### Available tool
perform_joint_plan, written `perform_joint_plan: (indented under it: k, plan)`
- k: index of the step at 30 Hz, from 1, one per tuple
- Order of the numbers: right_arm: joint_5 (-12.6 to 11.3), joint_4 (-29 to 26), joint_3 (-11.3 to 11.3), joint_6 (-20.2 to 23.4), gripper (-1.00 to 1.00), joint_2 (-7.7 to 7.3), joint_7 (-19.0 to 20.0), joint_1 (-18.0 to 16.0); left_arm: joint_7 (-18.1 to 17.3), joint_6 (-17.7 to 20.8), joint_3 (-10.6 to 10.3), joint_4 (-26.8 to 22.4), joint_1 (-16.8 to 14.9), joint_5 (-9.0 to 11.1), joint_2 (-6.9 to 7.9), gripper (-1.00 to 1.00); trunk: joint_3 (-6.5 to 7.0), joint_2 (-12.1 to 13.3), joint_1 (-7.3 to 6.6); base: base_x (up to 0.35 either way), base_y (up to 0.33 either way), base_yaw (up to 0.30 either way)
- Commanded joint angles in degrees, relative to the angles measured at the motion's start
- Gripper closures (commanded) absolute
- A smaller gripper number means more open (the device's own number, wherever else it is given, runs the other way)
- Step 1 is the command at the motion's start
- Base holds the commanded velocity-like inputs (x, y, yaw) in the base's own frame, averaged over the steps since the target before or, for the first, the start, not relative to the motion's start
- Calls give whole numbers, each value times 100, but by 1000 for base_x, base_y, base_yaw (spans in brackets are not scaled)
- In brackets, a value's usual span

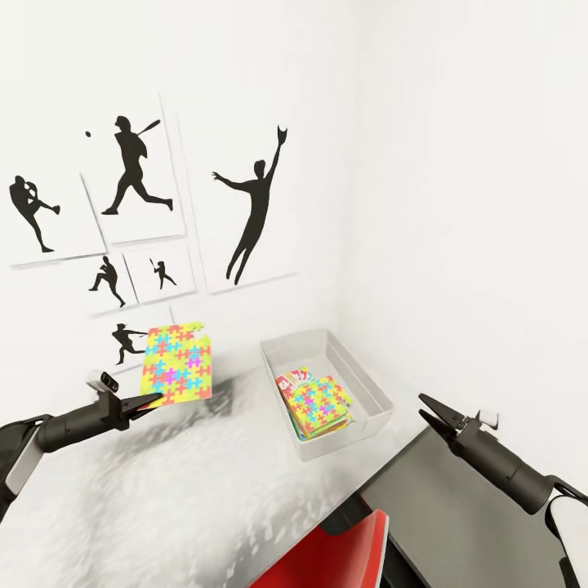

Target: Put all the toys in the child's room - the three board games (two on the bed and one on the table), the two jigsaw puzzles on the table, and the tennis ball on the table - inside the toy box on the table in the child's room.

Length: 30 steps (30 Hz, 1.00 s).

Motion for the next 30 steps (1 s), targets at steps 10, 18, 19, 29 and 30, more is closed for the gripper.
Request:
perform_joint_plan:
  k: [10, 18, 19, 29, 30]
  plan:
    - [-4, 0, -16, 38, -100, -29, 21, -6, -5, 37, -22, -5, -5, 6, -54, 100, -12, -12, 3, 0, 0, 0]
    - [-26, -2, -441, 52, -100, -80, 409, 13, 596, 103, -163, -60, -25, -70, -827, 100, -12, -12, 3, 0, 0, 0]
    - [-26, -2, -503, 55, -100, -83, 451, 19, 821, 131, -175, -128, -30, -67, -967, 100, -12, -12, 3, 0, 0, 0]
    - [8, 0, -1060, 111, -100, -96, 533, 46, 2374, 393, -190, -529, -740, -18, -2043, 100, -12, -12, 3, 0, 0, 0]
    - [10, 0, -1066, 112, -100, -96, 533, 46, 2515, 394, -192, -525, -830, -22, -2160, 100, -12, -12, 3, 0, 0, 0]
